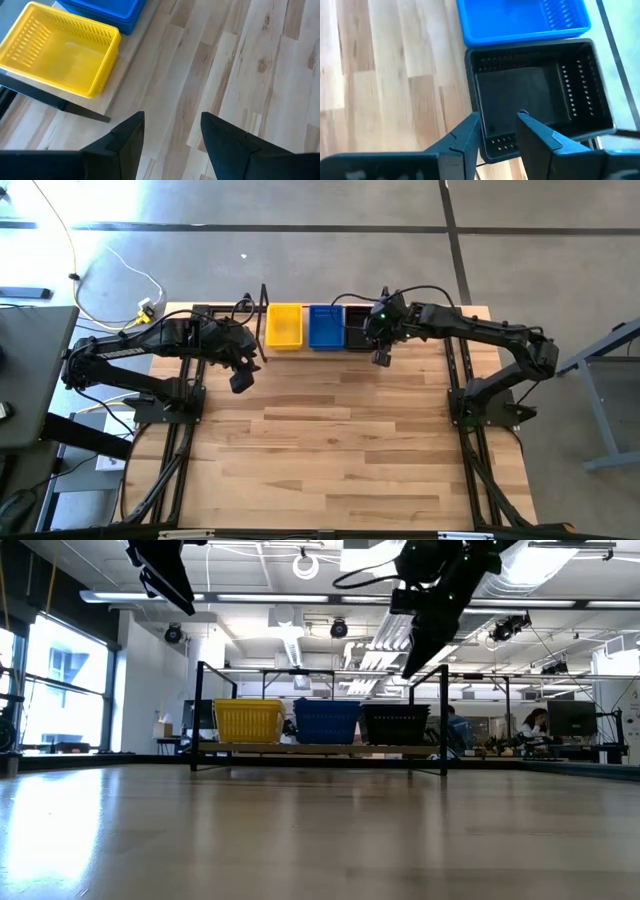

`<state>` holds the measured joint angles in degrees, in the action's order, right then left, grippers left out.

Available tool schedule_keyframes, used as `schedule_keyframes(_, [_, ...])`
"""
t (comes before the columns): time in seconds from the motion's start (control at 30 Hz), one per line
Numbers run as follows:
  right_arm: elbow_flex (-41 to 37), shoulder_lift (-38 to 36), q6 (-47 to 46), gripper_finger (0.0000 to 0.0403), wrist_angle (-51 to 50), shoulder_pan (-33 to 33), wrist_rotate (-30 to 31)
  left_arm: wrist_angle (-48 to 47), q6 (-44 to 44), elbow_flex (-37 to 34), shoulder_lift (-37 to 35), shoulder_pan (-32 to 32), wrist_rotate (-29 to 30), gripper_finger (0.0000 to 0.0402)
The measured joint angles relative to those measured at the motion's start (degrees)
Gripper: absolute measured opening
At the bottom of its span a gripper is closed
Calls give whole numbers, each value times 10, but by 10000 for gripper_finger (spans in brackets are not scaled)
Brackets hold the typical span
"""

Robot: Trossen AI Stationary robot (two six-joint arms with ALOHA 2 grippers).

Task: Stack baskets on shelf by color
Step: Return to Home Position

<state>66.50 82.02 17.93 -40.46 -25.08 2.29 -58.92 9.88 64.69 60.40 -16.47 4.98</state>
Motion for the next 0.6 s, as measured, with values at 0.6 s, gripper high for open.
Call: schedule_keyframes(0.6, [133,0,-226,113,-4,119,62,207,32,-197,-195,64,-30,184])
